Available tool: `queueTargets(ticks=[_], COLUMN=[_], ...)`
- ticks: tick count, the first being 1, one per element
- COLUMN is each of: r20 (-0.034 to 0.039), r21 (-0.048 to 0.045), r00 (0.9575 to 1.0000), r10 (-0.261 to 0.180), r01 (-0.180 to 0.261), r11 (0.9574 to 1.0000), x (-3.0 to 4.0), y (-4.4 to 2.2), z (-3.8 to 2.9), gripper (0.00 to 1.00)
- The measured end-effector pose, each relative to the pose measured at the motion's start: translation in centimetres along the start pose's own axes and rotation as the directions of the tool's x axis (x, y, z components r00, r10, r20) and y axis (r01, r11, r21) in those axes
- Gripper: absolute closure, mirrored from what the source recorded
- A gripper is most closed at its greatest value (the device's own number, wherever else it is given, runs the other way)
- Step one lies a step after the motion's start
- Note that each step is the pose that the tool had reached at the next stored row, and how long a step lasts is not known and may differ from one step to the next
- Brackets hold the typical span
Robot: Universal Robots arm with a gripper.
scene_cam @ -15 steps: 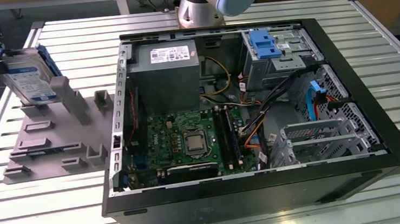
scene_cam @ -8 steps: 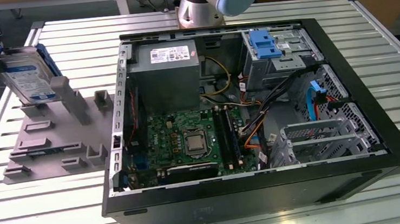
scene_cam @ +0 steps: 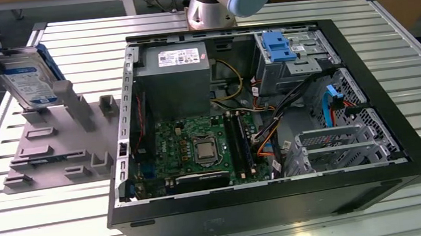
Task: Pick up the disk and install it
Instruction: 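Pick up the disk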
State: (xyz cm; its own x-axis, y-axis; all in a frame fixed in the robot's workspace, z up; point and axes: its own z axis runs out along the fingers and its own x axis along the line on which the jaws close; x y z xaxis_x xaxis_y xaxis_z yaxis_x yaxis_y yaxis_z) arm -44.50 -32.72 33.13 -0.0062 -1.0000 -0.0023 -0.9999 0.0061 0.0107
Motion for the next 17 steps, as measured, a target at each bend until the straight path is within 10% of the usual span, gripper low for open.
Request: queueTargets(ticks=[17], r20=[0.0], r21=[0.0], r00=[1.0], r10=[0.0], r01=[0.0], r11=[1.0], x=[0.0], y=[0.0], z=[-0.39], gripper=[0.64])
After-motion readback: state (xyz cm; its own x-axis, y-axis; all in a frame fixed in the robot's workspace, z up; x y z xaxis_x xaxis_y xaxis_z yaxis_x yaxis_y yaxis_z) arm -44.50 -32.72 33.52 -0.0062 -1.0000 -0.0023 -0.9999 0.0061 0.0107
